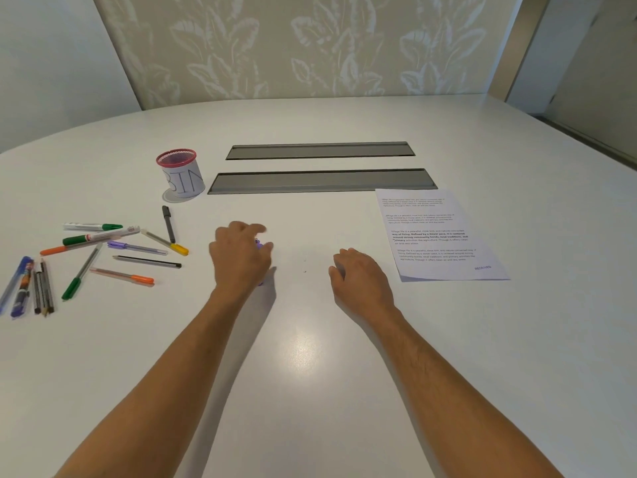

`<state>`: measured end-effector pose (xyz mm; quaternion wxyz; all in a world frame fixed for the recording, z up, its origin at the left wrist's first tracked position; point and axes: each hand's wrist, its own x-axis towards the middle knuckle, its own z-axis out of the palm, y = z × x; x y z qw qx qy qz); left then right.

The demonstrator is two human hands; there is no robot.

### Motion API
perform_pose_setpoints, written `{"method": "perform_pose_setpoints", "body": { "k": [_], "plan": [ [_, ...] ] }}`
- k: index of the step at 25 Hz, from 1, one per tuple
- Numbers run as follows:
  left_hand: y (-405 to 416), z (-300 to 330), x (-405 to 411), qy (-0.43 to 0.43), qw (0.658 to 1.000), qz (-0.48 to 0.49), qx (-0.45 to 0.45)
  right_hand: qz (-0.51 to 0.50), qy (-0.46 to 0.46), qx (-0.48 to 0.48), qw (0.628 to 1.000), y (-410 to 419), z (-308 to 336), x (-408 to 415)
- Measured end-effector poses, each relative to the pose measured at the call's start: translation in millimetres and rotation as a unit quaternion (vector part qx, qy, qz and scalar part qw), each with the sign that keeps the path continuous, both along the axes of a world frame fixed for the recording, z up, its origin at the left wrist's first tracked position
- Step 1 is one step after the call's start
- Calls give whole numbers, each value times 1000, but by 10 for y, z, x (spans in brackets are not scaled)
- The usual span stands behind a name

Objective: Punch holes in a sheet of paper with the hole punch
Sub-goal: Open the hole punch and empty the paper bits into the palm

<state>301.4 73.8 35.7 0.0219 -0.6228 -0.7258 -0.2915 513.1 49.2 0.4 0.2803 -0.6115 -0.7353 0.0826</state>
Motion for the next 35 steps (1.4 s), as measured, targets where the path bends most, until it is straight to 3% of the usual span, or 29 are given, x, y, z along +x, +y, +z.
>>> {"method": "perform_pose_setpoints", "body": {
  "k": [3, 7, 20, 35],
  "plan": [
    [13, -50, 224, 82, 993, -87, -12, 1, 0, -4, 1000, -9, -19, 6],
    [119, -145, 396, 189, 971, -134, -50, -5, 8, -16, 1000, 23, -80, 18],
    [234, -226, 492, 266, 948, -155, -77, 4, 4, -43, 999, 60, -102, 40],
    [373, -48, 435, 190, 944, -188, -195, 3, -4, -49, 999, 24, -67, 36]
  ]
}}
